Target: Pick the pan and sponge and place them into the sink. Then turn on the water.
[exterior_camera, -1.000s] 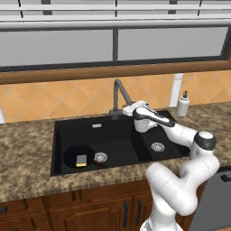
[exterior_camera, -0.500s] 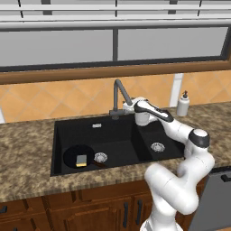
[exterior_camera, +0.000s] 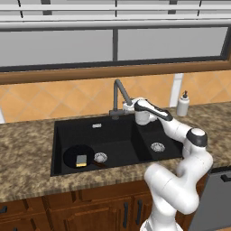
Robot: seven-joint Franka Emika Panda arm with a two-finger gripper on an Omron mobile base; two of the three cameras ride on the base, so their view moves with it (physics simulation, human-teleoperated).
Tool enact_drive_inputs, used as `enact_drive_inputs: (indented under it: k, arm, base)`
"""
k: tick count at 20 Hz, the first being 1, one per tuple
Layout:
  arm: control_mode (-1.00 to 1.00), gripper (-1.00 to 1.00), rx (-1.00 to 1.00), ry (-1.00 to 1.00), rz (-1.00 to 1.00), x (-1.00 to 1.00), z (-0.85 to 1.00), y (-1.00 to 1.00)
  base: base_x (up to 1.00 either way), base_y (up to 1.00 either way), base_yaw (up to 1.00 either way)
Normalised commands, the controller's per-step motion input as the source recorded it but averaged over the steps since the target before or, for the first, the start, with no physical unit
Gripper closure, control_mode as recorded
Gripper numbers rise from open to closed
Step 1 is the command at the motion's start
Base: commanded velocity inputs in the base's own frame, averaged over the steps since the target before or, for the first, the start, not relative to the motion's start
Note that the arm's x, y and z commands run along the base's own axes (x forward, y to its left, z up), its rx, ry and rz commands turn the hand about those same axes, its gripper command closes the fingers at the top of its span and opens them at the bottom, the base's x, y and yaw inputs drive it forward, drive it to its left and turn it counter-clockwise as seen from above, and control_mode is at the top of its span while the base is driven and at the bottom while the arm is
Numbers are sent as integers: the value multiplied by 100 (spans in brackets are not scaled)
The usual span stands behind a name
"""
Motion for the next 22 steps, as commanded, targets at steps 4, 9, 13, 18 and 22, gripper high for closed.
enact_drive_inputs:
  k: [4,9,13,18,22]
  arm:
    - [-100,-100,1,0,3,23,-40,5]
    - [-100,-100,4,0,8,1,-44,33]
    - [-100,-100,1,0,9,3,-24,6]
    - [-100,-100,0,0,5,35,-27,0]
    - [-100,100,0,1,0,51,-46,0]
  base:
    - [0,0,0]
    - [0,0,0]
    - [0,0,0]
    - [0,0,0]
    - [0,0,0]
